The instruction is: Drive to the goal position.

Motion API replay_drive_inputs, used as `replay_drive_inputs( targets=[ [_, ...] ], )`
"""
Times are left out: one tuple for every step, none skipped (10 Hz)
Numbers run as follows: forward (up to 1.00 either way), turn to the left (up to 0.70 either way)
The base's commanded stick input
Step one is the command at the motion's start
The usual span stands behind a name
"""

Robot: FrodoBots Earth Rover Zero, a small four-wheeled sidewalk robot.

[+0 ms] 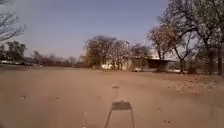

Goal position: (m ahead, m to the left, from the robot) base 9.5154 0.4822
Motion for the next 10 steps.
replay_drive_inputs(
  targets=[
    [0.7, 0.0],
    [0.7, 0.0],
    [0.7, 0.0],
    [0.7, 0.0],
    [0.7, 0.0],
    [0.7, 0.0],
    [0.7, 0.0],
    [0.7, 0.0],
    [0.7, 0.0],
    [0.7, 0.0]
  ],
)
